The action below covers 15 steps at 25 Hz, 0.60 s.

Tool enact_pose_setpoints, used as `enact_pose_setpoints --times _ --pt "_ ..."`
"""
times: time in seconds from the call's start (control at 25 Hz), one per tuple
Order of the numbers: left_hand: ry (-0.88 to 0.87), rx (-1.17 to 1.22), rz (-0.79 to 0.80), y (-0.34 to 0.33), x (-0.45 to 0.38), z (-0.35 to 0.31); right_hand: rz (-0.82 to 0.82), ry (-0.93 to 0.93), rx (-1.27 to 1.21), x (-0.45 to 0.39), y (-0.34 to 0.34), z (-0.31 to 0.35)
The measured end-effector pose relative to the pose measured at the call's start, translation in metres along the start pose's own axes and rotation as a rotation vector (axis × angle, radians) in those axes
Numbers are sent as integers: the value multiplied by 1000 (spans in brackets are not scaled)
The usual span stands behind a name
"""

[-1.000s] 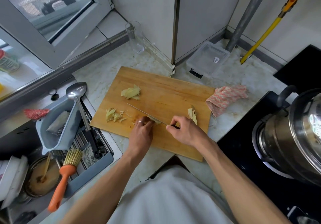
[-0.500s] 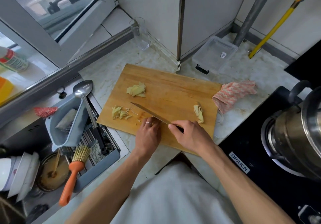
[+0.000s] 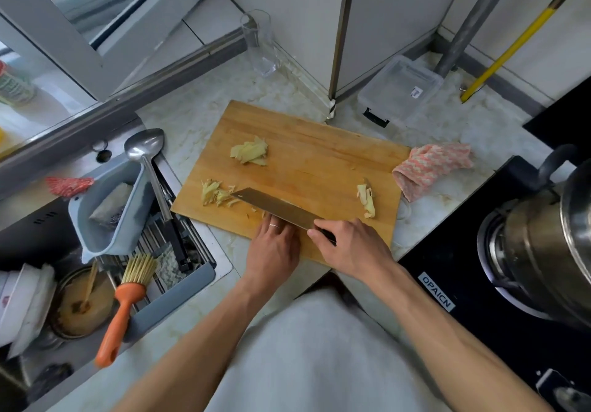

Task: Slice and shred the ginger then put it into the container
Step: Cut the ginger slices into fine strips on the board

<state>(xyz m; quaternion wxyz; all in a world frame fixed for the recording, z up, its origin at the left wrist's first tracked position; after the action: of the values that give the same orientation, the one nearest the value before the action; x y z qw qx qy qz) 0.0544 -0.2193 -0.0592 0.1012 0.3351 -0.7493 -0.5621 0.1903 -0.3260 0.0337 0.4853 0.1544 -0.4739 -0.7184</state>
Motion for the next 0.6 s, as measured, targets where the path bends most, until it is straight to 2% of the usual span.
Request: enact_pose_setpoints --times 0.2,0.6 --pt "-4 20 -16 -2 0 -3 -17 -80 -93 4 -13 -10" --pt "39 13 0 -3 -3 -2 -60 -22 -46 5 -11 -7"
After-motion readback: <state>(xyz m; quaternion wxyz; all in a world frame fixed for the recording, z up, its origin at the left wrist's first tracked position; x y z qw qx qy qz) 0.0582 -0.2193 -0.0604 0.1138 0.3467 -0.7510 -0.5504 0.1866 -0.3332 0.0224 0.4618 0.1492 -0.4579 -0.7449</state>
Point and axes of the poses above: each hand's wrist, its own x-axis away from the middle knuckle, its own y-axis out of the back of the hand, z = x × y, the point moved 1 cm from there along -x, towards the middle knuckle, and after that the axes turned 7 degrees about -z, right-handed, at the moved point
